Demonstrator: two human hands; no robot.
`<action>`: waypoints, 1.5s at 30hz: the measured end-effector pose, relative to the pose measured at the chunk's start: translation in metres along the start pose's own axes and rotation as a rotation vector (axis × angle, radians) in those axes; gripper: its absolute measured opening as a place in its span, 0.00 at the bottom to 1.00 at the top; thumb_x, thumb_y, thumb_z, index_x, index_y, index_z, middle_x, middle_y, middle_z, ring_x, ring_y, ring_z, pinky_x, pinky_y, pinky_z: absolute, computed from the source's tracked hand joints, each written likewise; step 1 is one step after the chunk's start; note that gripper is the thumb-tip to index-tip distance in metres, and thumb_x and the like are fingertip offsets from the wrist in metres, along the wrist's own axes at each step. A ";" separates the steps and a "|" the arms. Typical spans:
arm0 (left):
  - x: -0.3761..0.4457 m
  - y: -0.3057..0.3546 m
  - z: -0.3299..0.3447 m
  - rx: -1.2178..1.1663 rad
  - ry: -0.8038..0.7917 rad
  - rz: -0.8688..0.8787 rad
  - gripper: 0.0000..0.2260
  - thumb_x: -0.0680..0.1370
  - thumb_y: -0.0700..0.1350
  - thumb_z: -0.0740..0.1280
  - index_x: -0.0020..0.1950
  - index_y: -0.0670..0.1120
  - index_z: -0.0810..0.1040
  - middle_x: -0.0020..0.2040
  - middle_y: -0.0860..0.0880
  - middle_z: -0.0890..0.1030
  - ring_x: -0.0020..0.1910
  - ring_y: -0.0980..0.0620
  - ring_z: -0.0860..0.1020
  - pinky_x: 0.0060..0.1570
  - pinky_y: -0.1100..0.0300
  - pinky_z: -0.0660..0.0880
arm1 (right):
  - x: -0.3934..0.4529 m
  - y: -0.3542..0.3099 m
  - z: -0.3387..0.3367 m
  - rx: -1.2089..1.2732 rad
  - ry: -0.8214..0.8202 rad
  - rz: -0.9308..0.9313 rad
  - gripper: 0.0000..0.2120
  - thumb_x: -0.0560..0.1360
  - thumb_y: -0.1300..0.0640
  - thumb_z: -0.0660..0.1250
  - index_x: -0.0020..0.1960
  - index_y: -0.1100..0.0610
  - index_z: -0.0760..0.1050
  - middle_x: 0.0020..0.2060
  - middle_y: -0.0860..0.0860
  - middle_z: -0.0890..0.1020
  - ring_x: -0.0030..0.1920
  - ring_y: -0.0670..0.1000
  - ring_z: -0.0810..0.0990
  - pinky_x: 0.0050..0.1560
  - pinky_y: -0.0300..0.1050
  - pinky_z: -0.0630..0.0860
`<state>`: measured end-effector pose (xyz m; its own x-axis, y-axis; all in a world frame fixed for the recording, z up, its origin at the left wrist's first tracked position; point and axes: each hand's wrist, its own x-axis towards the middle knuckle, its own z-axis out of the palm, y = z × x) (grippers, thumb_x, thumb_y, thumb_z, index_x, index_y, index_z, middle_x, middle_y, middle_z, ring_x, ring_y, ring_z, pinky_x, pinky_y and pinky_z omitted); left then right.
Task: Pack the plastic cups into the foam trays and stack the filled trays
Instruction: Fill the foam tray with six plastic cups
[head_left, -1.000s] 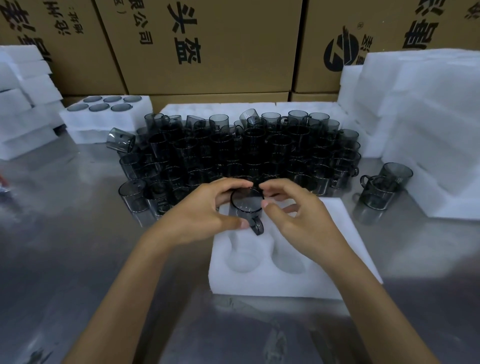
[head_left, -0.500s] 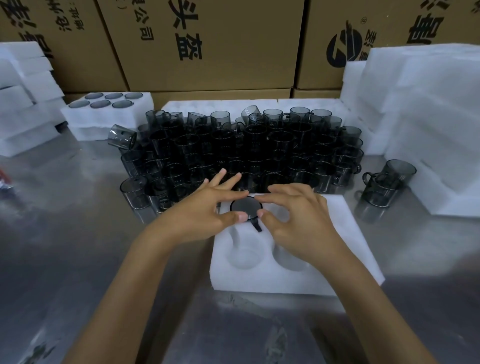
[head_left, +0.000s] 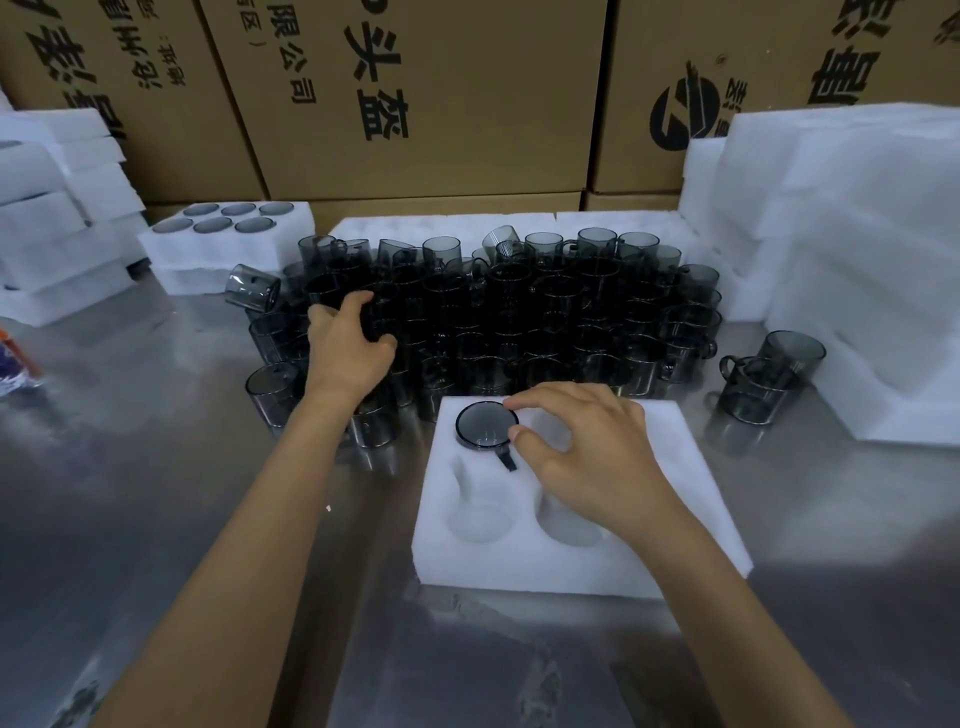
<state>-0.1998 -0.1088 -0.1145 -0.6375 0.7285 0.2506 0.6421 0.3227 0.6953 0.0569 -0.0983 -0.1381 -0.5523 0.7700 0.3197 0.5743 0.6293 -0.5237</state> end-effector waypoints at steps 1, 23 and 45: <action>0.005 0.000 0.001 0.014 0.012 -0.014 0.19 0.79 0.43 0.68 0.69 0.48 0.71 0.67 0.41 0.63 0.60 0.41 0.73 0.57 0.57 0.72 | 0.000 0.000 0.000 0.006 0.000 -0.001 0.13 0.77 0.44 0.65 0.62 0.37 0.76 0.63 0.34 0.75 0.64 0.37 0.61 0.59 0.33 0.46; -0.098 0.083 0.020 -0.411 -0.499 0.604 0.11 0.78 0.33 0.67 0.52 0.49 0.73 0.63 0.65 0.73 0.65 0.60 0.75 0.64 0.65 0.73 | 0.016 0.026 -0.060 0.597 0.226 0.119 0.14 0.79 0.72 0.60 0.52 0.58 0.81 0.49 0.56 0.85 0.49 0.57 0.83 0.51 0.48 0.82; -0.118 0.075 0.025 -0.367 -0.260 0.604 0.35 0.70 0.28 0.66 0.70 0.57 0.66 0.66 0.60 0.71 0.66 0.64 0.71 0.49 0.62 0.76 | -0.009 0.022 -0.059 0.718 0.040 0.096 0.01 0.74 0.69 0.72 0.44 0.67 0.81 0.54 0.55 0.83 0.49 0.46 0.81 0.51 0.36 0.76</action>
<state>-0.0656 -0.1552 -0.1092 -0.0688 0.8488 0.5242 0.6359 -0.3675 0.6786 0.1100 -0.0855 -0.1061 -0.4884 0.8305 0.2676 0.0733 0.3447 -0.9359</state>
